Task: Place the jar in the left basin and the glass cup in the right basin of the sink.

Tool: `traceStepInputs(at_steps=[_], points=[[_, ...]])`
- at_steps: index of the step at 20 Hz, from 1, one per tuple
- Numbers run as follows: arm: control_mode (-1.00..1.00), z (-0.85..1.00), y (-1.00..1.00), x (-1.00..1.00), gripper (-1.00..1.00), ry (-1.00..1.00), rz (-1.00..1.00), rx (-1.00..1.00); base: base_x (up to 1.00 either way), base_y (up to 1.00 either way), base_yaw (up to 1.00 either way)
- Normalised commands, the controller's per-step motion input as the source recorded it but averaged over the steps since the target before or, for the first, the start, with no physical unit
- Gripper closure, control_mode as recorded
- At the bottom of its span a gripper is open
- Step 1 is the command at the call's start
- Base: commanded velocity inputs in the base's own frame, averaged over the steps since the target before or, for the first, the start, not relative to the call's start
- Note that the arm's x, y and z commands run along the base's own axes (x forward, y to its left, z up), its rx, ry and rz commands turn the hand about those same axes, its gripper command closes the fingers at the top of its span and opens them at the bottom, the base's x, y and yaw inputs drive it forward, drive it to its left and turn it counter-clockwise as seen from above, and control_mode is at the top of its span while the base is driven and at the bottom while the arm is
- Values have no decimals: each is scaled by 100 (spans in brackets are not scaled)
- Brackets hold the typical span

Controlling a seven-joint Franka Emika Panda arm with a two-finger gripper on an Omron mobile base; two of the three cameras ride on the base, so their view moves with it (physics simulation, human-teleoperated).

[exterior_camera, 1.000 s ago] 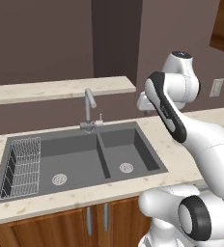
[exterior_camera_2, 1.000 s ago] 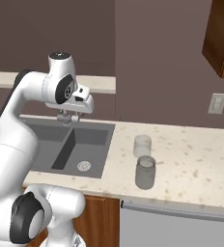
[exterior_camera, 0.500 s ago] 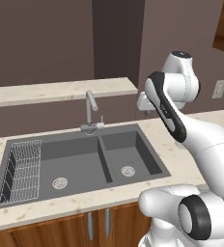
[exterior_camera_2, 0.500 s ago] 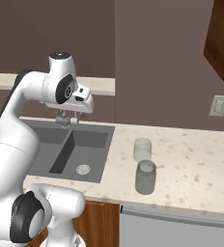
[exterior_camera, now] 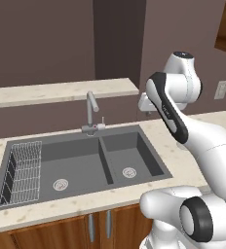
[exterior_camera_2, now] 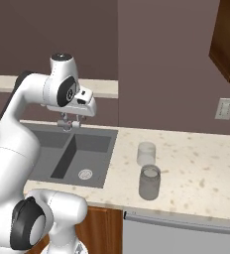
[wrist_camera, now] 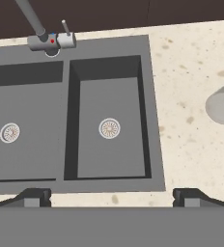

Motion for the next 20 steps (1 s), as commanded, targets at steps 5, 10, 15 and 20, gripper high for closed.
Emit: traceStepInputs(at_steps=[5, 10, 15, 20], points=[[100, 0, 0, 0, -100, 0, 0, 0, 0, 0, 0], [-100, 0, 0, 0, -100, 0, 0, 0, 0, 0, 0], [-100, 0, 0, 0, -100, 0, 0, 0, 0, 0, 0], [-100, 0, 0, 0, -100, 0, 0, 0, 0, 0, 0]])
